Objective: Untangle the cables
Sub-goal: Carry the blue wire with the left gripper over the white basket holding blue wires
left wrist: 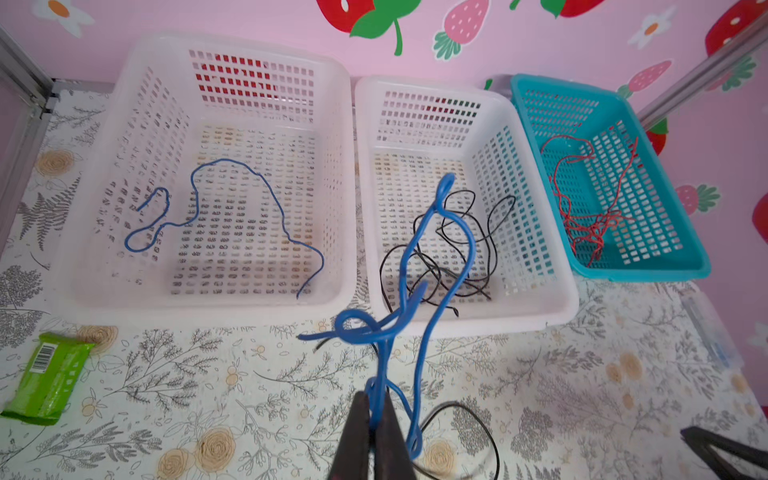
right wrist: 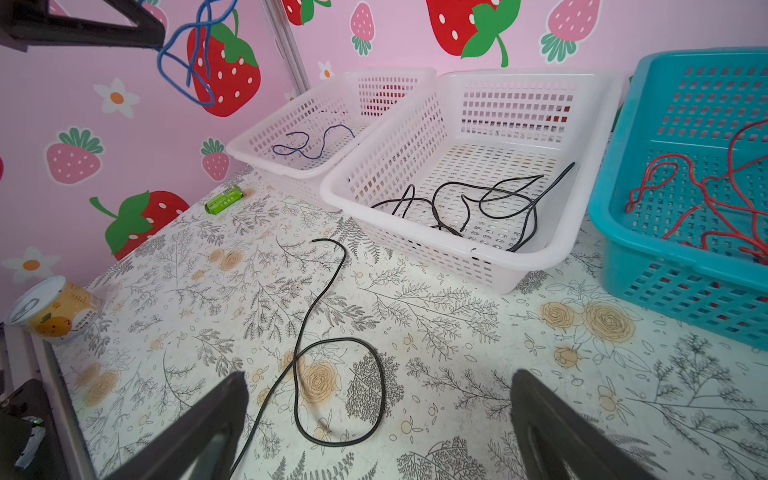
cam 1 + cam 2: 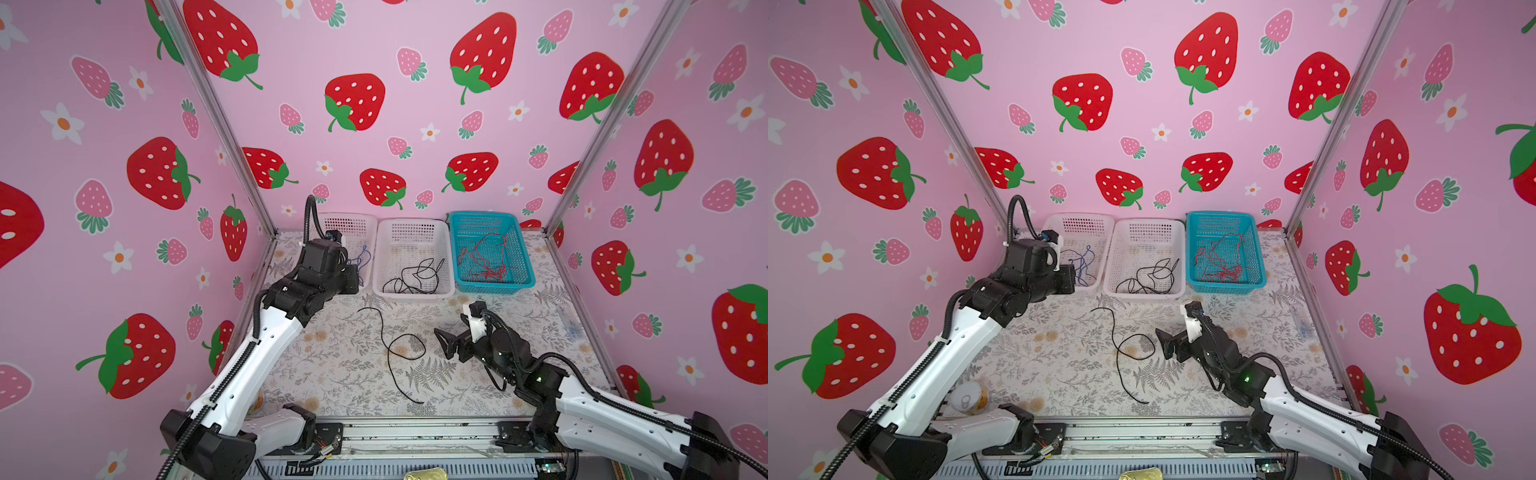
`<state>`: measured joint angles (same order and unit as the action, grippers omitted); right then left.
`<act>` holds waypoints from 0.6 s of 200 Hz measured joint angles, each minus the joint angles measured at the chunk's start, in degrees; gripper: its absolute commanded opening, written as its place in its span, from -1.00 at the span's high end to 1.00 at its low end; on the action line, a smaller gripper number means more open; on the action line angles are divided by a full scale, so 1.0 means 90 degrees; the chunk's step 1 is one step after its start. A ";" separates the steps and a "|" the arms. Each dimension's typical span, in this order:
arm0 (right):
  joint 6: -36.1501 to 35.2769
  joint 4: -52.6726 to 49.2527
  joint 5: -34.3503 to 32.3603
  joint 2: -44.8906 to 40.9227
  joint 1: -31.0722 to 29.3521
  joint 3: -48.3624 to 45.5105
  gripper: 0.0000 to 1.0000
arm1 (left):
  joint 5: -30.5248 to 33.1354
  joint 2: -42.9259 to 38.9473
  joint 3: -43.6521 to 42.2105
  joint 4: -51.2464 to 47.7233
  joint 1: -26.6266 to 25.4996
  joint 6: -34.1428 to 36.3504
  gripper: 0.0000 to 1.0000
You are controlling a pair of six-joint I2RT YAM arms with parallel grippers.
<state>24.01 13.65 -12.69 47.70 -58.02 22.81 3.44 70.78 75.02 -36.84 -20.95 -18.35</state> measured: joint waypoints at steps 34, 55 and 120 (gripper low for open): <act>0.0046 -0.0151 0.0000 -0.0024 0.0000 0.0000 -0.99 | 0.0010 0.0551 0.0238 0.0510 0.0282 0.0000 1.00; 0.0063 -0.0197 0.0002 -0.0129 0.0000 0.0000 -0.99 | -0.0022 0.0809 0.0272 0.0787 0.0556 0.0012 1.00; 0.0194 -0.0194 0.0126 -0.0163 0.0000 0.0000 -0.99 | -0.0134 0.2195 0.0930 0.1214 0.1180 0.0012 1.00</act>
<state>25.76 11.90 -11.55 46.24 -58.02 22.81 2.24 90.54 83.40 -25.91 -10.33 -18.24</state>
